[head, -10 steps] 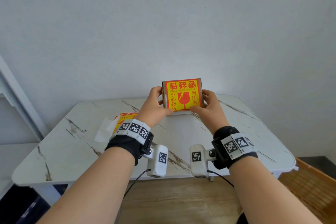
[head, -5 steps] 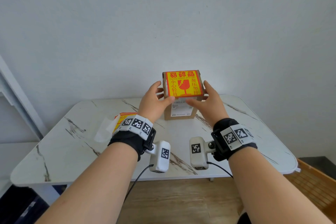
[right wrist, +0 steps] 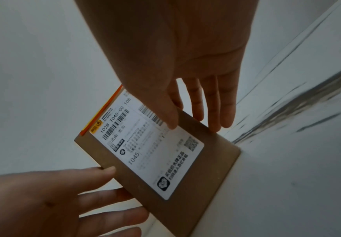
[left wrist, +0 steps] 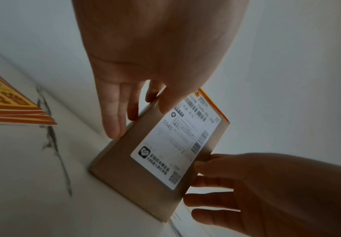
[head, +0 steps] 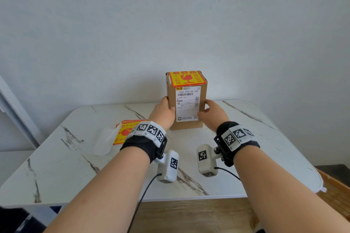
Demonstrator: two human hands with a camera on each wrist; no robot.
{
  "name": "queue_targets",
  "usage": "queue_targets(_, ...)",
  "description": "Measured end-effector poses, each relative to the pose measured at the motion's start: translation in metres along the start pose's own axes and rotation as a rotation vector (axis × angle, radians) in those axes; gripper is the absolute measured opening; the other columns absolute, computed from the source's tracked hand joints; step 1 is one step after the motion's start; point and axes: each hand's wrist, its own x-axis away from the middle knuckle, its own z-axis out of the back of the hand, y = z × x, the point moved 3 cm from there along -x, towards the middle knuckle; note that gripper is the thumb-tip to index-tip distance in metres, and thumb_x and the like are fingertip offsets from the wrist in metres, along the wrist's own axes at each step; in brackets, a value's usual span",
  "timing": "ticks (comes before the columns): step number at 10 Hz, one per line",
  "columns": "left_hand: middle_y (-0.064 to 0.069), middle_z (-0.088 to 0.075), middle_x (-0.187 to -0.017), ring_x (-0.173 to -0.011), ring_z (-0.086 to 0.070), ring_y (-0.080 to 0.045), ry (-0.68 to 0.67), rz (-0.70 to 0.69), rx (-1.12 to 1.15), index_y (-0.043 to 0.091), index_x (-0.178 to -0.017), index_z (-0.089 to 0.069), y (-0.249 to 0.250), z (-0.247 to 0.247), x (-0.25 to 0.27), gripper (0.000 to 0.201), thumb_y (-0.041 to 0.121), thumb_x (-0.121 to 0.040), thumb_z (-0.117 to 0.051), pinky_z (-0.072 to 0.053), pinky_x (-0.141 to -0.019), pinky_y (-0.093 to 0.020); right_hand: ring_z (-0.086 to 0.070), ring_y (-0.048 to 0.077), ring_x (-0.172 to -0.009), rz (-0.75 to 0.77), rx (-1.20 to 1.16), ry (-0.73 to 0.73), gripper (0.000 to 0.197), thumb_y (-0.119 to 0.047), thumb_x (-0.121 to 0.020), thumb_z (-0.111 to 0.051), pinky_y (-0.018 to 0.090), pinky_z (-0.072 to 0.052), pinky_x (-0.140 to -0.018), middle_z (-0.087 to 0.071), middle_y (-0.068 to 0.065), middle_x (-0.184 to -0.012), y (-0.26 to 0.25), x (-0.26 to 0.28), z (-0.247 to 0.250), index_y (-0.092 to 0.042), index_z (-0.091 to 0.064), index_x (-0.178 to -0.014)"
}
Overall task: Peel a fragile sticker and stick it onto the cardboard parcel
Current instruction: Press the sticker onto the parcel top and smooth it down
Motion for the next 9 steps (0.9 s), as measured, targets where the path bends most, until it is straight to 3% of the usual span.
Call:
queue_targets(1, -0.01, -0.064, -0.123, -0.103, -0.065, -0.033, -0.022, -0.003, 0.045, 0.024, -0.144, -0.033, -0.002, -0.002, -0.017, 0.047, 0.019, -0.098, -0.036, -0.054, -0.082, -0.038, -0.064, 0.028, -0.101, 0.006, 0.004, -0.008, 0.042, -0.011, -0.09, -0.052, 0.029, -0.045, -0.074, -0.065, 0.01, -0.124, 0.0, -0.016, -0.006, -0.015, -0.049, -0.132)
queue_targets(2, -0.012, -0.063, -0.124, -0.104, -0.063, -0.031, 0.002, 0.055, 0.082, 0.013, -0.145, -0.029, -0.007, -0.003, -0.033, 0.047, 0.017, -0.099, -0.036, -0.045, -0.078, -0.032, -0.062, 0.029, -0.113, -0.008, 0.005, 0.003, 0.05, -0.011, -0.089, -0.055, 0.028, -0.047, -0.079, -0.06, 0.01, -0.132, -0.001, -0.032, -0.013, -0.014, -0.044, -0.138)
queue_targets(3, -0.015, -0.06, -0.126, -0.095, -0.056, -0.027, 0.028, 0.077, 0.108, 0.005, -0.134, -0.038, -0.009, -0.005, -0.047, 0.037, 0.015, -0.099, -0.039, -0.039, -0.08, -0.029, -0.059, 0.027, -0.119, -0.028, -0.022, 0.018, 0.057, -0.011, -0.089, -0.057, 0.025, -0.043, -0.081, -0.055, 0.01, -0.136, -0.001, -0.048, -0.019, -0.013, -0.039, -0.143)
queue_targets(4, -0.014, -0.059, -0.129, -0.098, -0.056, -0.026, 0.008, 0.077, 0.107, 0.005, -0.134, -0.038, -0.011, -0.008, -0.059, 0.036, 0.014, -0.099, -0.038, -0.042, -0.085, -0.033, -0.06, 0.027, -0.115, -0.028, -0.02, 0.032, 0.055, -0.013, -0.087, -0.058, 0.027, -0.047, -0.082, -0.056, 0.01, -0.134, -0.001, -0.06, -0.025, -0.015, -0.041, -0.139)
queue_targets(5, -0.011, -0.058, -0.132, -0.115, -0.059, -0.031, -0.013, 0.082, 0.104, 0.008, -0.136, -0.037, -0.014, -0.009, -0.068, 0.038, 0.011, -0.098, -0.037, -0.045, -0.093, -0.036, -0.063, 0.026, -0.108, -0.02, -0.012, 0.032, 0.048, -0.013, -0.085, -0.057, 0.025, -0.049, -0.075, -0.059, 0.009, -0.129, -0.001, -0.069, -0.03, -0.016, -0.046, -0.131)
queue_targets(6, -0.012, -0.055, -0.136, -0.119, -0.057, -0.031, -0.034, 0.098, 0.093, 0.01, -0.141, -0.034, -0.015, -0.008, -0.069, 0.044, 0.009, -0.097, -0.038, -0.045, -0.096, -0.036, -0.063, 0.027, -0.109, -0.036, -0.002, 0.028, 0.046, -0.015, -0.085, -0.058, 0.026, -0.048, -0.074, -0.059, 0.01, -0.129, 0.001, -0.073, -0.033, -0.017, -0.045, -0.129)
queue_targets(7, -0.013, -0.05, -0.142, -0.126, -0.053, -0.031, -0.038, 0.112, 0.027, 0.01, -0.148, -0.026, -0.016, -0.006, -0.063, 0.054, 0.012, -0.097, -0.043, -0.043, -0.093, -0.033, -0.057, 0.031, -0.118, -0.077, 0.012, 0.044, 0.055, -0.017, -0.089, -0.057, 0.033, -0.047, -0.083, -0.052, 0.014, -0.136, 0.002, -0.068, -0.032, -0.014, -0.035, -0.139)
queue_targets(8, -0.013, -0.048, -0.143, -0.125, -0.053, -0.031, -0.046, 0.099, -0.084, 0.008, -0.144, -0.031, -0.016, -0.003, -0.054, 0.052, 0.012, -0.095, -0.047, -0.043, -0.093, -0.033, -0.053, 0.032, -0.125, -0.094, 0.029, 0.06, 0.065, -0.016, -0.09, -0.056, 0.037, -0.046, -0.094, -0.045, 0.015, -0.144, 0.0, -0.061, -0.027, -0.011, -0.027, -0.148)
queue_targets(9, -0.015, -0.047, -0.143, -0.126, -0.052, -0.031, -0.083, 0.076, -0.218, 0.006, -0.141, -0.037, -0.016, -0.001, -0.046, 0.049, 0.014, -0.094, -0.048, -0.043, -0.098, -0.036, -0.053, 0.03, -0.124, -0.061, 0.055, 0.024, 0.07, -0.022, -0.086, -0.06, 0.037, -0.046, -0.095, -0.043, 0.013, -0.145, -0.007, -0.048, -0.022, -0.014, -0.028, -0.148)
